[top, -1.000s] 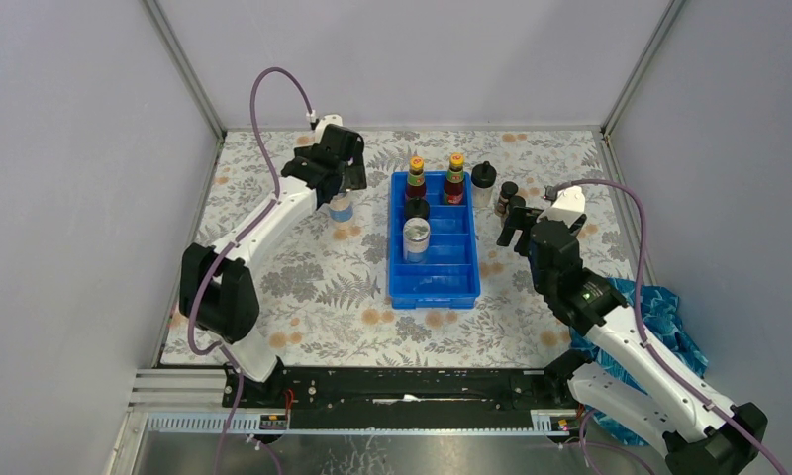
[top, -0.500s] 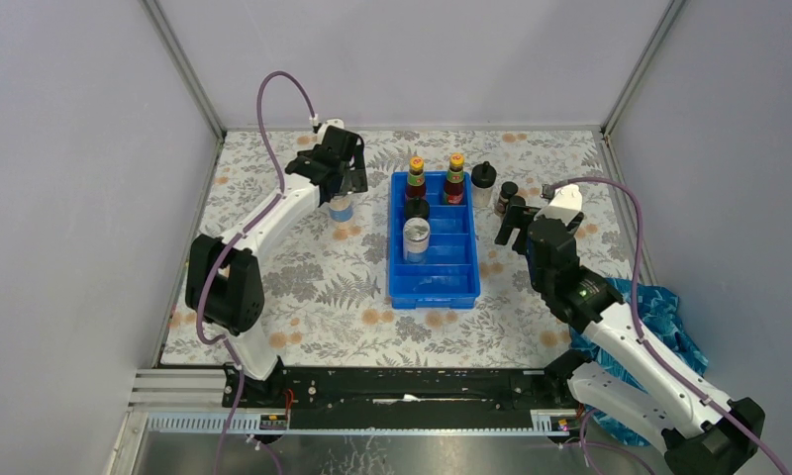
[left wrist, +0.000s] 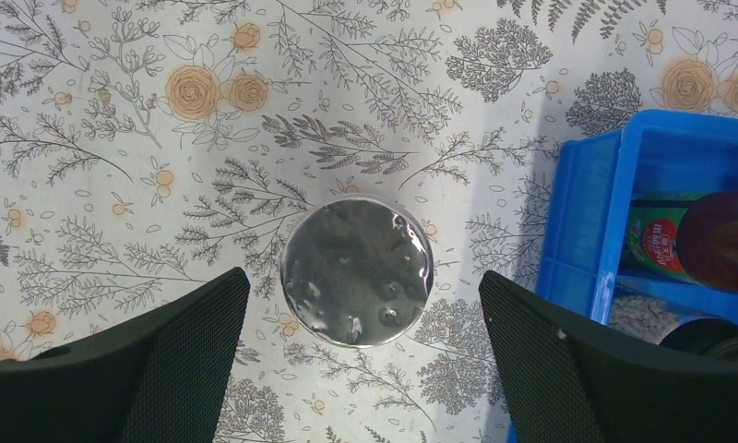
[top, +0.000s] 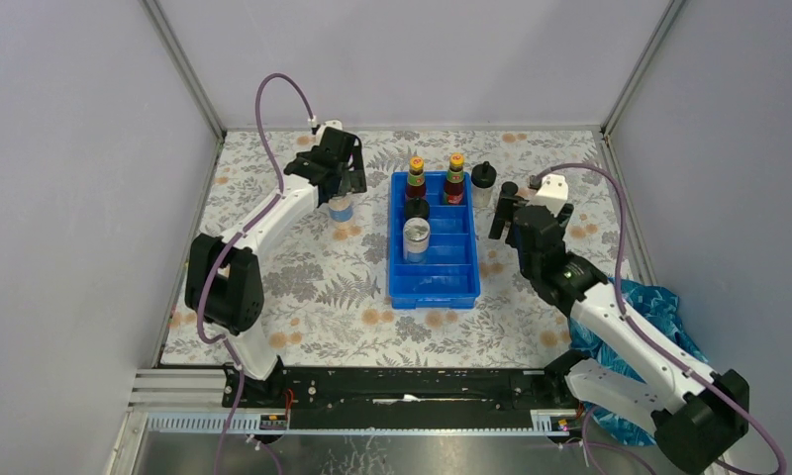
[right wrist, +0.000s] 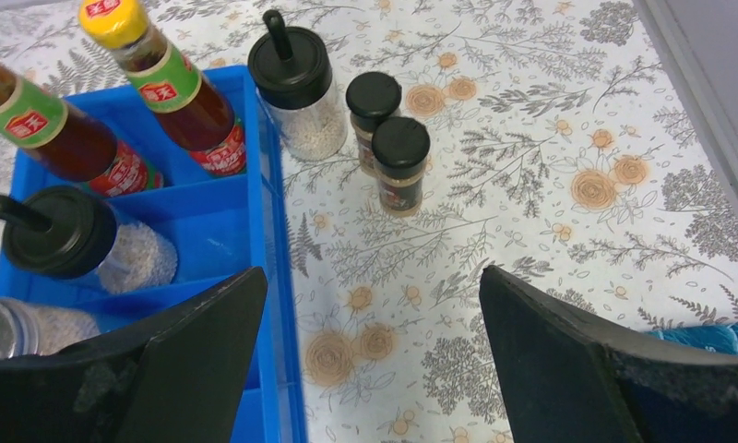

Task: Organize the condiment bottles
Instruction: Pick up the bottle from the center of the board.

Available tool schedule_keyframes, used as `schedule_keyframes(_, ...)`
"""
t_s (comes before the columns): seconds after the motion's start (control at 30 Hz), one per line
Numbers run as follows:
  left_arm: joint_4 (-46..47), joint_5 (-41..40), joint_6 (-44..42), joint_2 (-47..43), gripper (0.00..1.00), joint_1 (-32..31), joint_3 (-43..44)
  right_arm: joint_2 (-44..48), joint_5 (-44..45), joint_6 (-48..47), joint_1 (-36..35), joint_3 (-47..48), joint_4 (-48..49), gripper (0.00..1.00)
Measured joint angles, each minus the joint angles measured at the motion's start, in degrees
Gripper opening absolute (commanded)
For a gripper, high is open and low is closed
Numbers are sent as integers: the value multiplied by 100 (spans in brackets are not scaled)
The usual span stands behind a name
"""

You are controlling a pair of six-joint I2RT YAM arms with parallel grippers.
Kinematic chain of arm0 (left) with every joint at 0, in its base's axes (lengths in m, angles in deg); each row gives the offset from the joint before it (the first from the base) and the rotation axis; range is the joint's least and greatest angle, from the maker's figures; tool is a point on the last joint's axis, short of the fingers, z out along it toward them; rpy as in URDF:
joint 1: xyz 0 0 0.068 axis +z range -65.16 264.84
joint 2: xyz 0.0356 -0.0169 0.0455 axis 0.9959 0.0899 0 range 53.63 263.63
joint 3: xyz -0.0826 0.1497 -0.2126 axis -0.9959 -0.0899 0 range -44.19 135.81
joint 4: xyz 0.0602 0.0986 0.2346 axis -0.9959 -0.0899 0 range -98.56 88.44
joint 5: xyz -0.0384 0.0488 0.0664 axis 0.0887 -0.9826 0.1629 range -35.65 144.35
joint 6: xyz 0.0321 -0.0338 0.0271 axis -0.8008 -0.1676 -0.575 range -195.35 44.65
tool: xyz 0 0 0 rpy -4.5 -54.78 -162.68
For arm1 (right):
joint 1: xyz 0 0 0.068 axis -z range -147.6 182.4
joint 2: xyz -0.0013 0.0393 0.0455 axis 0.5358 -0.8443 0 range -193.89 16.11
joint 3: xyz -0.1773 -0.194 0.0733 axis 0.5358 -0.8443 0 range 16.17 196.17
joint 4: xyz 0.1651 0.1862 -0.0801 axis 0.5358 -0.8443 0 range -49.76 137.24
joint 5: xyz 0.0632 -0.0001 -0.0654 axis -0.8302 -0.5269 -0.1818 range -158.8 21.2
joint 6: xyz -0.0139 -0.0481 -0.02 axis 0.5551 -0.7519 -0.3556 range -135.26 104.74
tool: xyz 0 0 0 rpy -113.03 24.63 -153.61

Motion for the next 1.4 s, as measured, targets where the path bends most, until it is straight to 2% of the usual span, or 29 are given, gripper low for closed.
schedule_keyframes(0.33, 205, 188, 28, -461, 99, 17, -111, -1438, -544, -39, 977, 1084, 125, 94)
schedule_keyframes(0.67, 743, 575, 341, -1029, 98, 31, -160, -2999, -1923, -286, 1692, 2184, 219, 96)
schedule_keyframes(1.03, 1104, 717, 557, -1685, 98, 35, -501, -3729, -2785, -573, 1886, 2723, 177, 95)
schedule_keyframes(1.4, 1318, 796, 645, -1799, 97, -24, -509, -4030, -3206, -1344, 1928, 2782, 378, 95)
